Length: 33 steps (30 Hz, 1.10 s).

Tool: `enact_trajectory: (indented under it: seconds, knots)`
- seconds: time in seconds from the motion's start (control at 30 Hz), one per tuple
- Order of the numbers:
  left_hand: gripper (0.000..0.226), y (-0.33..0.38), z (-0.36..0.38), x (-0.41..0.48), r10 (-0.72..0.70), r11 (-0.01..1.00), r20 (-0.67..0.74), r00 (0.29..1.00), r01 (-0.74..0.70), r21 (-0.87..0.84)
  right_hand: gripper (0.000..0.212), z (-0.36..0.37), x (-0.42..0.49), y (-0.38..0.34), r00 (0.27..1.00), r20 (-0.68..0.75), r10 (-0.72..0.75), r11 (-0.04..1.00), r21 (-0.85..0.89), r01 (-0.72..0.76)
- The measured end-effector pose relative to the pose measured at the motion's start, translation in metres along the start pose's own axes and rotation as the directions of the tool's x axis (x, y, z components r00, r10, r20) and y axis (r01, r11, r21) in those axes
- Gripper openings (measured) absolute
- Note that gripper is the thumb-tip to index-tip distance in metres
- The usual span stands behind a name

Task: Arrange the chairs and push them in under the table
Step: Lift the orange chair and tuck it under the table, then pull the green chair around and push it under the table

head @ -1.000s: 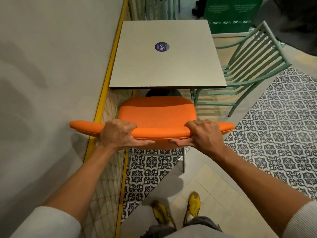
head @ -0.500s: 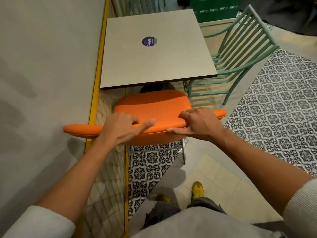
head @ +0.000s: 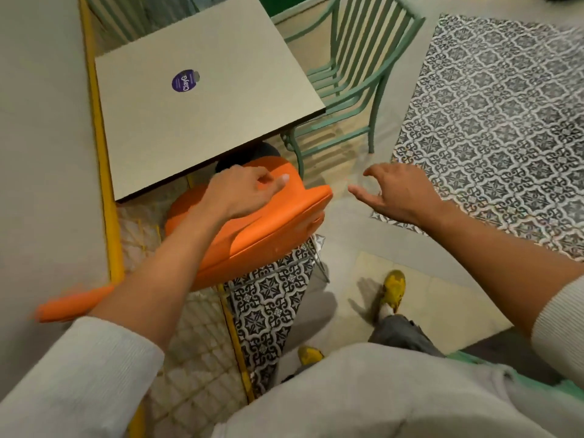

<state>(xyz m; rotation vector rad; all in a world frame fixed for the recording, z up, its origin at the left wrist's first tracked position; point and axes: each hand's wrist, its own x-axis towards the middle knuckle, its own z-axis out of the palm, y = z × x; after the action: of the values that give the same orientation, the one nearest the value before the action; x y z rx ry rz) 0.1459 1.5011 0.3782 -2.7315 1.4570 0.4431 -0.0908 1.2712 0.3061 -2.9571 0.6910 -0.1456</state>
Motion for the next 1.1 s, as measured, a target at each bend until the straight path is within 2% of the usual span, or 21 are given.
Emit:
enact_trajectory:
  seconds: [0.1, 0.2, 0.27, 0.4, 0.5, 0.67, 0.77, 0.9, 1.1]
  knots:
    - [0.100, 0.058, 0.001, 0.067, 0.102, 0.988, 0.121, 0.987, -0.086, -0.128, 0.109, 0.007, -0.006, 0.062, 0.979, 0.185, 0.080, 0.997, -0.015, -0.079]
    - [0.112, 0.112, 0.016, 0.119, 0.116, 0.991, 0.237, 0.965, -0.095, -0.096, 0.135, 0.006, -0.003, 0.113, 0.911, 0.375, 0.170, 0.982, 0.008, -0.187]
    - [0.122, 0.150, 0.028, 0.154, 0.101, 0.995, 0.291, 0.951, -0.091, -0.047, 0.143, -0.001, 0.009, 0.154, 0.878, 0.437, 0.195, 0.975, 0.014, -0.224]
    - [0.138, 0.208, 0.046, 0.211, 0.075, 0.997, 0.317, 0.945, -0.078, -0.004, 0.149, -0.021, 0.051, 0.228, 0.860, 0.464, 0.211, 0.972, -0.004, -0.236]
    - [0.142, 0.239, 0.048, 0.249, 0.067, 0.998, 0.318, 0.946, -0.064, -0.020, 0.149, -0.039, 0.084, 0.271, 0.870, 0.453, 0.193, 0.980, -0.042, -0.196]
    - [0.137, 0.273, 0.033, 0.309, 0.064, 0.984, 0.184, 0.981, -0.031, -0.174, 0.138, -0.061, 0.141, 0.331, 0.886, 0.452, 0.106, 0.993, -0.101, -0.068]
    - [0.131, 0.281, 0.024, 0.343, 0.014, 0.967, 0.148, 0.989, 0.025, -0.255, 0.130, -0.065, 0.188, 0.358, 0.899, 0.436, 0.047, 0.995, -0.103, -0.003]
    - [0.124, 0.267, 0.019, 0.396, -0.087, 0.937, 0.123, 0.989, 0.123, -0.327, 0.123, -0.055, 0.260, 0.380, 0.895, 0.444, -0.033, 0.989, -0.112, 0.092]
    - [0.119, 0.222, 0.014, 0.496, -0.257, 0.880, 0.099, 0.961, 0.275, -0.388, 0.110, -0.041, 0.398, 0.399, 0.852, 0.500, -0.156, 0.958, -0.135, 0.254]
